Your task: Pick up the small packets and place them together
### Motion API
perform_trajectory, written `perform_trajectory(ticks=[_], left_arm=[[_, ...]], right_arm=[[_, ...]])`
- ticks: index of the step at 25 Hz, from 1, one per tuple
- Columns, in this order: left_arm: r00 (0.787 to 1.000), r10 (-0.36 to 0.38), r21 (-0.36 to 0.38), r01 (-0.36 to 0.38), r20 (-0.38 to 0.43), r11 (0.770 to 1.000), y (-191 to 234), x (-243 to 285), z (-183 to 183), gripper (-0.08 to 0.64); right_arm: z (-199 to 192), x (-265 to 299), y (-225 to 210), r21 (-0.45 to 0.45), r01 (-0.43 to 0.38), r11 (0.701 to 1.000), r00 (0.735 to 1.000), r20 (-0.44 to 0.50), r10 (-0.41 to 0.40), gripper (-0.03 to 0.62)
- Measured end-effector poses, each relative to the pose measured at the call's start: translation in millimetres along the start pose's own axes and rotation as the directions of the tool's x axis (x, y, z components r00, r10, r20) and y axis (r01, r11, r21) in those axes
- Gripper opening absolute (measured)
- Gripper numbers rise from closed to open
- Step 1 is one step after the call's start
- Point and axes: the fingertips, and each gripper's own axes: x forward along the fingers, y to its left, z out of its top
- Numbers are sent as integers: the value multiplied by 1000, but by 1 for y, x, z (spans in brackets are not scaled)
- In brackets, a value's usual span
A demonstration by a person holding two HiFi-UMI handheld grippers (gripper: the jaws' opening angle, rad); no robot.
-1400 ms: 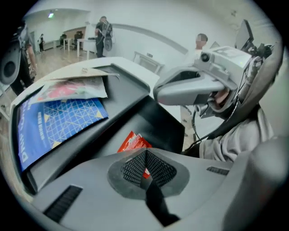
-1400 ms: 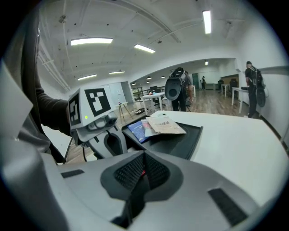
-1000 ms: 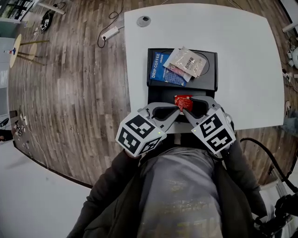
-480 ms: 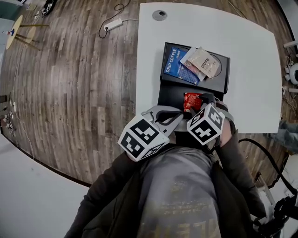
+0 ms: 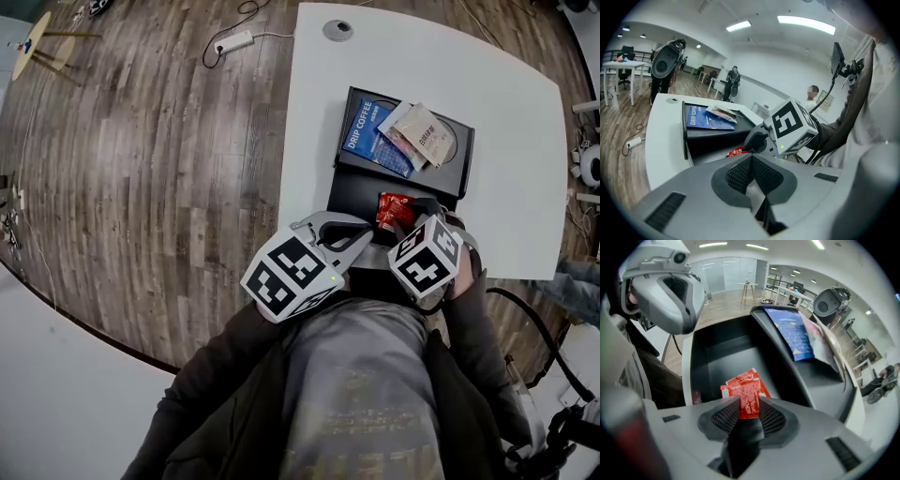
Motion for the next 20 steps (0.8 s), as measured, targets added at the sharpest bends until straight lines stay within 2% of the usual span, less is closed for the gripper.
perform_trajectory(ticks=[2,3,10,16,20], left_arm=[[1000,1,-3,-1,-3,1000,2,-2,-3,1],[1000,2,-4,-2,-4,1000,2,-3,-5,1],[1000,1,16,0,-7,1000,3,-5,-6,2],[1000,-9,43,10,-8,999,-6,-4,-7,2],[1000,-21,77,21,7,997,-8,1,8,1]], right_arm=[[2,-3,-5,25,22,999,999,28,-23,101],[3,-5,-7,45,31,999,998,45,-33,55],[15,-27,-10,101,29,994,990,138,-43,54],[35,-69,-1,92,27,995,963,264,-51,54],[44,-106,-31,111,104,988,934,331,-135,54]])
